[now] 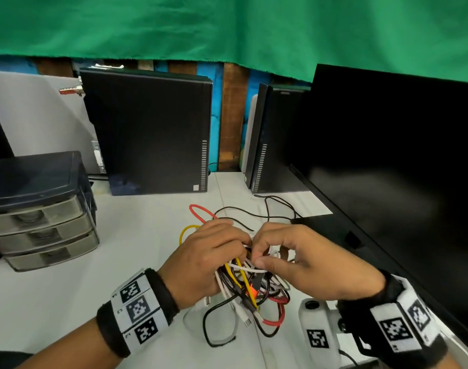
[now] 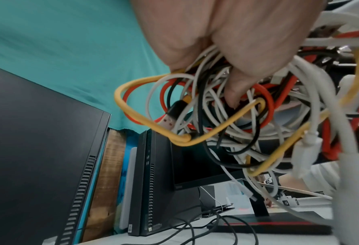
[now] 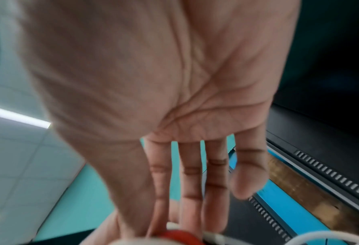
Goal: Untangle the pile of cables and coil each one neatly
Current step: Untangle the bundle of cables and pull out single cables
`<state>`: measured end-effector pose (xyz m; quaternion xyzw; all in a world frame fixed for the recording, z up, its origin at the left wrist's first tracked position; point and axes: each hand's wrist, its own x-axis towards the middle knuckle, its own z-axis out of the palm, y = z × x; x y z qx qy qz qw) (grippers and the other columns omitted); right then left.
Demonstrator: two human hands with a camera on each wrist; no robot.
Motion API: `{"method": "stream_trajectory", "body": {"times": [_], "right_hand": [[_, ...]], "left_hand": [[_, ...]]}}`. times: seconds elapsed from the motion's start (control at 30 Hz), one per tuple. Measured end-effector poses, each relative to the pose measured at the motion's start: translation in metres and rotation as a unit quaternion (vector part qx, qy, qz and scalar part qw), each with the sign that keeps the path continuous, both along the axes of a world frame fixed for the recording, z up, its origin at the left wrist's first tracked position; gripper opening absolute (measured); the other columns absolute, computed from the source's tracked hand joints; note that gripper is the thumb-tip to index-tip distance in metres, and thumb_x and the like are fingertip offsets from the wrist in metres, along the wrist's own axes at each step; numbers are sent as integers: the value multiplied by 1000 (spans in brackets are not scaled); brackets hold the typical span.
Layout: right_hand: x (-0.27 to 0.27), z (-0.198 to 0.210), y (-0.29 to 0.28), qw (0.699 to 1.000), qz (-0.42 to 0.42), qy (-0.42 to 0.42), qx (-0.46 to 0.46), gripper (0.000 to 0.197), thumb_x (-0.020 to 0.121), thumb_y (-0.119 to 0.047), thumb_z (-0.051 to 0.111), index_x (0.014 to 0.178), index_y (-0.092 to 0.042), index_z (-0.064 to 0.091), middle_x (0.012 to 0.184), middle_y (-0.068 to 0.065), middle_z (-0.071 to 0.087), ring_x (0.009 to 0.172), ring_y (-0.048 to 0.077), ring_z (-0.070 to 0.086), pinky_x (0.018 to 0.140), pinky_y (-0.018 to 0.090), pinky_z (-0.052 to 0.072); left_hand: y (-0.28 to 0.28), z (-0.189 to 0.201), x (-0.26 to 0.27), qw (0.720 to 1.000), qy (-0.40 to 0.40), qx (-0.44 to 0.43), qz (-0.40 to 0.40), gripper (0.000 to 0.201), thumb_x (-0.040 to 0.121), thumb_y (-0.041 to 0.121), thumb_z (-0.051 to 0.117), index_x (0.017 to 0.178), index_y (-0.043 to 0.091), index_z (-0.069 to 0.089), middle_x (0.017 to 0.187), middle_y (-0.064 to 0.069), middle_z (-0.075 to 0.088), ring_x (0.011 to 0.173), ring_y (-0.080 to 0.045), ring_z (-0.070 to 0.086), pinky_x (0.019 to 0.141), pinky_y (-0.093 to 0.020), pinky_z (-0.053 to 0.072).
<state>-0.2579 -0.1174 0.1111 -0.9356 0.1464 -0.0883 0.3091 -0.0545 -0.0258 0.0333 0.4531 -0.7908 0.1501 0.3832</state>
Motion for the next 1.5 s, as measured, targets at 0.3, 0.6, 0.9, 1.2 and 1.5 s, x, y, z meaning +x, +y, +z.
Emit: {"method": "stream_trajectory", "body": {"times": [0.3,0.6,0.9,1.2,1.5], "right_hand": [[0,0,3,994,55,83,51,8,99,-22,61,99,-23,68,98,-12,59,92,9,59,80,23,46],[7,-29,-48,913,-293,-209,194,21,98,-2,53,101,-20,64,61,1,61,56,13,52,52,27,41],[6,-33,-50,966,-170,-146,131,25,97,-4,60,92,-22,78,88,7,74,80,25,67,79,34,51],[14,-45,-40,980,-144,-137,11,9,87,-31,73,89,-39,76,112,-14,56,116,2,49,101,18,35],[33,-50,-13,957,-68,-259,114,26,96,-4,62,81,-18,77,78,0,74,72,7,68,68,19,51]], "left_hand": [[4,-1,-3,993,64,90,-48,24,76,14,84,78,18,61,98,5,65,89,-11,58,86,-37,48],[8,35,-1,970,215,80,-78,11,81,11,80,83,12,70,96,-2,69,90,-13,68,78,-28,55],[6,43,24,720,644,246,-72,22,67,-1,72,78,17,77,77,-4,74,70,-17,72,65,-26,57],[5,48,28,535,755,353,-138,21,82,15,62,94,0,73,83,-18,71,61,-27,67,52,-28,54],[6,34,15,591,718,341,-138,28,72,6,70,98,-4,71,86,-20,73,70,-30,73,59,-34,58]]}}
